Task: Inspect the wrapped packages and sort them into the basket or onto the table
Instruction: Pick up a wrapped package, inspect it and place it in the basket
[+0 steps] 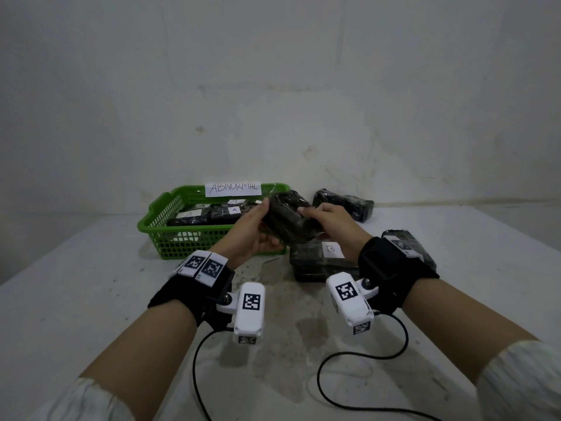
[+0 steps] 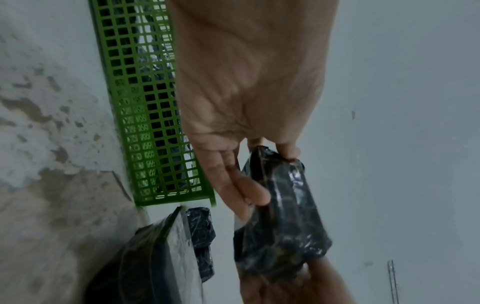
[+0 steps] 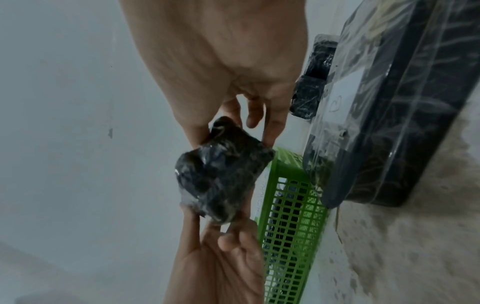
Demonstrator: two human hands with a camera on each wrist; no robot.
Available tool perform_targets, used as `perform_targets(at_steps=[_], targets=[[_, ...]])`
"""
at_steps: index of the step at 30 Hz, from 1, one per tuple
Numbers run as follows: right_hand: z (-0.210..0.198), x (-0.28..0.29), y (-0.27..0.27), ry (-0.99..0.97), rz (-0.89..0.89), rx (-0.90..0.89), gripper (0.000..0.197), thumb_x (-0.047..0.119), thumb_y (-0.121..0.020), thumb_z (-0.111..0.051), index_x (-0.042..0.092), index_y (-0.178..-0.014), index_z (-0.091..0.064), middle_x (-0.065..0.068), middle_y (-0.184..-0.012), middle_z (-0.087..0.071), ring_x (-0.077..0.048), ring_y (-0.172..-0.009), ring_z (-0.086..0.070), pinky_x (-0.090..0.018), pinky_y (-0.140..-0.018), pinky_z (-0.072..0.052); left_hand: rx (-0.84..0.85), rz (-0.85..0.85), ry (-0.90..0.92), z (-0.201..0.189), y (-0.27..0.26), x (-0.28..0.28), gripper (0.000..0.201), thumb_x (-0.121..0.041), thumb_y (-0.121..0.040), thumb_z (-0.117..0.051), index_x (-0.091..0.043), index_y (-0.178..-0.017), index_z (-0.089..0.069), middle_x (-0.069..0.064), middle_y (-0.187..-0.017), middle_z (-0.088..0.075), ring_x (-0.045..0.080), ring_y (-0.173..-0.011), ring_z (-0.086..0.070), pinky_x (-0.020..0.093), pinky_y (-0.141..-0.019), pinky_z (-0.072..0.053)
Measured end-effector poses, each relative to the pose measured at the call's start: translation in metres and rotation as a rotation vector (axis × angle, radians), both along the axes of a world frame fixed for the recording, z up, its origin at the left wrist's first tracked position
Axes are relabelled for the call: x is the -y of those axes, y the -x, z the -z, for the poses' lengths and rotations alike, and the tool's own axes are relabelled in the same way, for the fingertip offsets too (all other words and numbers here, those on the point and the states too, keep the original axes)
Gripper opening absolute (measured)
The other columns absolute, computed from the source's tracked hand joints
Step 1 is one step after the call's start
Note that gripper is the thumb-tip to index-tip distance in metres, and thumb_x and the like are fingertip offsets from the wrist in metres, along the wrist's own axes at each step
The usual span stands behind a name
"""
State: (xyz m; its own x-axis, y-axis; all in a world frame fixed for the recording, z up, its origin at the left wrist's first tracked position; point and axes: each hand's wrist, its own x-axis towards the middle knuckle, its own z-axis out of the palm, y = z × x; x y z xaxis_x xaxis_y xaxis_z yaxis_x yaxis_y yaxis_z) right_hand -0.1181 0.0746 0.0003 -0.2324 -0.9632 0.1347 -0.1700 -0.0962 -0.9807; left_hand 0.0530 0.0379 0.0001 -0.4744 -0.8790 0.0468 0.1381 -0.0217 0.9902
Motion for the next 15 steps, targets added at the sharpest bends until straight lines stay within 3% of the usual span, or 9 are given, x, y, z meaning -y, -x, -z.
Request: perform_targets(at_steps=[3,5,7,9,12,15], targets=[[-0.005,-0.006,-0.009,0.001,-0.038,0.094,0.022,0.028,-0.093,-0.060,0.013,-0.101,-0.046,-0.006,-0.088,-0.055,-0.017,-0.063,-0.056,-0.027,-0.054,-0.050,0.131,-0.122,0.093,0.002,0.005,0.003,0.041,-0.045,-0.101,-0.030,-0.015,-0.117,-0.052,0.003,-0.087,-0.057,0.013,-0.062,-0.051,0.023,-0.049,-0.047],[-0.007,-0.011,-0.013,0.031,-0.122,0.122,0.030,0.036,-0.096,-0.054,0.015,-0.117,-0.049,-0.002,-0.096,-0.058,-0.015,-0.060,-0.056,-0.029,-0.058,-0.050,0.173,-0.196,0.123,0.003,0.005,0.008,0.041,-0.042,-0.102,-0.026,-0.014,-0.112,-0.054,0.001,-0.081,-0.056,0.013,-0.064,-0.049,0.024,-0.054,-0.042],[-0.008,-0.015,-0.016,0.070,-0.201,0.075,0.030,0.039,-0.097,-0.051,0.020,-0.120,-0.055,0.000,-0.105,-0.060,-0.014,-0.065,-0.059,-0.031,-0.064,-0.049,0.152,-0.241,0.089,0.004,0.004,0.012,0.040,-0.040,-0.103,-0.026,-0.012,-0.104,-0.055,-0.001,-0.069,-0.050,0.011,-0.056,-0.045,0.019,-0.047,-0.038],[-0.007,-0.015,-0.017,0.111,-0.202,-0.013,0.021,0.033,-0.094,-0.058,0.024,-0.112,-0.062,-0.003,-0.111,-0.062,-0.011,-0.072,-0.062,-0.027,-0.062,-0.052,0.135,-0.261,0.079,0.004,0.003,0.015,0.041,-0.039,-0.103,-0.027,-0.006,-0.113,-0.050,0.000,-0.069,-0.048,0.011,-0.052,-0.044,0.018,-0.041,-0.037],[-0.005,-0.012,-0.018,0.157,-0.148,-0.022,0.008,0.021,-0.089,-0.067,0.020,-0.096,-0.065,-0.004,-0.101,-0.064,-0.010,-0.073,-0.064,-0.024,-0.058,-0.054,0.068,-0.259,0.069,0.002,0.002,0.013,0.040,-0.044,-0.101,-0.029,-0.010,-0.120,-0.037,0.002,-0.097,-0.055,0.016,-0.077,-0.058,0.028,-0.055,-0.048],[-0.004,-0.009,-0.015,0.136,-0.128,0.044,0.011,0.018,-0.090,-0.065,0.008,-0.091,-0.061,-0.002,-0.087,-0.065,-0.014,-0.075,-0.063,-0.033,-0.067,-0.056,0.006,-0.120,0.055,0.002,0.001,0.008,0.048,-0.046,-0.097,-0.037,-0.011,-0.130,-0.039,0.010,-0.122,-0.056,0.026,-0.097,-0.064,0.038,-0.070,-0.057]])
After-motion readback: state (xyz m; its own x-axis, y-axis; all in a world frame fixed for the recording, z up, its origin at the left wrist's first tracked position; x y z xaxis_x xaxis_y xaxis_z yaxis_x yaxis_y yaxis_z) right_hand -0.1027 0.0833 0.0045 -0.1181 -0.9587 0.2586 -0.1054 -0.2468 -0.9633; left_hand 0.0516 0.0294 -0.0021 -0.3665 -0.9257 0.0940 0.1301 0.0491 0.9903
